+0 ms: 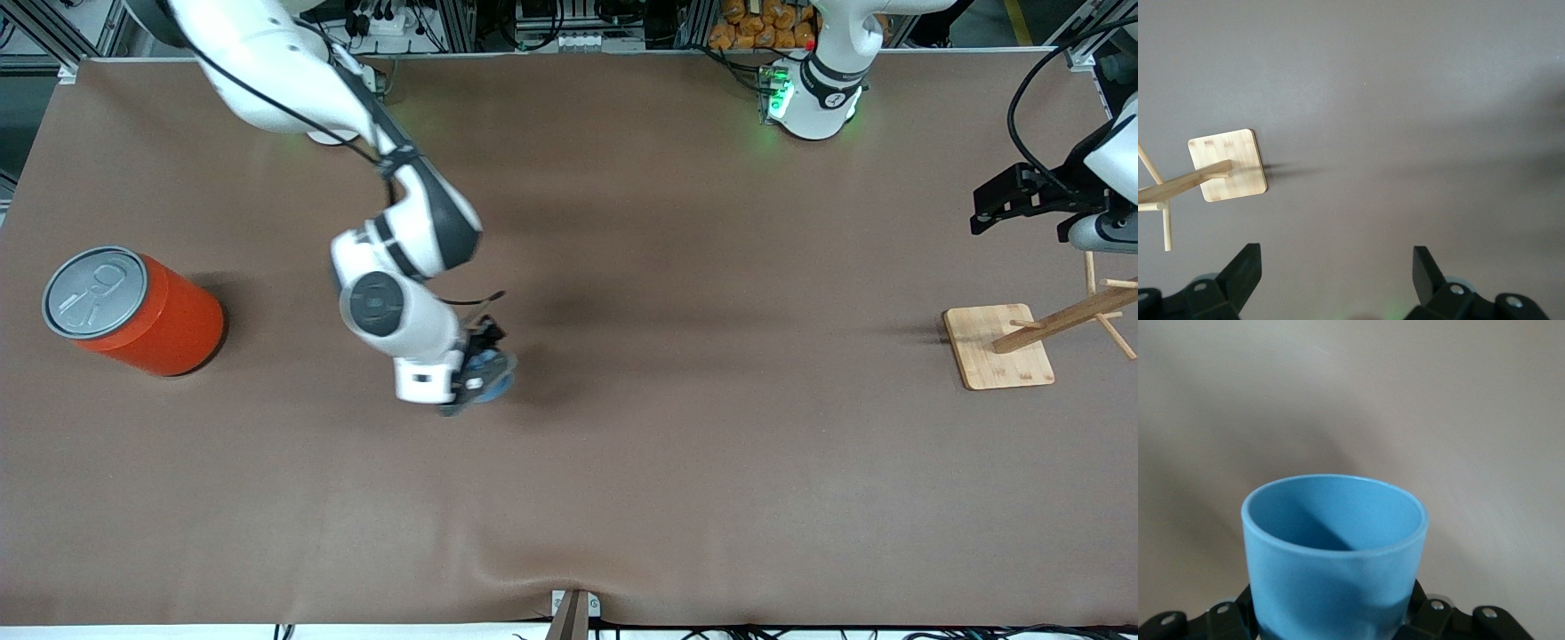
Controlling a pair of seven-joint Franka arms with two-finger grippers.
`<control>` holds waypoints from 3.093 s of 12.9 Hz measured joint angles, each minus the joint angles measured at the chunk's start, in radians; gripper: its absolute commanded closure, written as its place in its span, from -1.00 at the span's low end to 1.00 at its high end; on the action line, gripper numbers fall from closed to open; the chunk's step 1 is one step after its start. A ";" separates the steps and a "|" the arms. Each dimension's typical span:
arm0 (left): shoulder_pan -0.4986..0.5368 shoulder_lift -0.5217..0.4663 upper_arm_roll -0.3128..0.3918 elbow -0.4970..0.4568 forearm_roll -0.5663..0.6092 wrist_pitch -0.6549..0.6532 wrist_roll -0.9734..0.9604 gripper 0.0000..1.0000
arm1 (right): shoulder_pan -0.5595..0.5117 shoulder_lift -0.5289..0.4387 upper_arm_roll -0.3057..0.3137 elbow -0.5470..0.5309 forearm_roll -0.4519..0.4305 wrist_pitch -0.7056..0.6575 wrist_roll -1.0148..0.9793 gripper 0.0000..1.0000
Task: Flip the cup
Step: 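Lift the blue cup with the right gripper toward the table middle, then reach the left gripper to the cup held by the right gripper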
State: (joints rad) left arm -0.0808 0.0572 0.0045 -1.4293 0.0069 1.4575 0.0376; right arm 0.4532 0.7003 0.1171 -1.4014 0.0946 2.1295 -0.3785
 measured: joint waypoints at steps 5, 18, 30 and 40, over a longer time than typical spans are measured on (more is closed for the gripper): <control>0.001 0.000 0.001 0.000 -0.001 0.000 0.001 -1.00 | 0.143 0.081 -0.005 0.119 -0.105 0.083 -0.272 1.00; 0.124 0.064 0.059 -0.027 -0.529 -0.010 -0.028 -1.00 | 0.444 0.270 -0.123 0.212 -0.256 0.123 -0.206 1.00; -0.009 0.483 -0.020 -0.242 -0.772 0.184 -0.011 -1.00 | 0.461 0.286 -0.125 0.213 -0.275 0.141 -0.116 -1.00; -0.157 0.643 -0.030 -0.247 -0.829 0.427 -0.059 -1.00 | 0.460 0.220 -0.128 0.263 -0.274 0.007 -0.105 -1.00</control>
State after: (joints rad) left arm -0.2375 0.7003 -0.0257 -1.6761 -0.8219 1.8846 -0.0214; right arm 0.9129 0.9202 -0.0104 -1.1388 -0.1797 2.1365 -0.4838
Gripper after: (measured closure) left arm 0.000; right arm 0.000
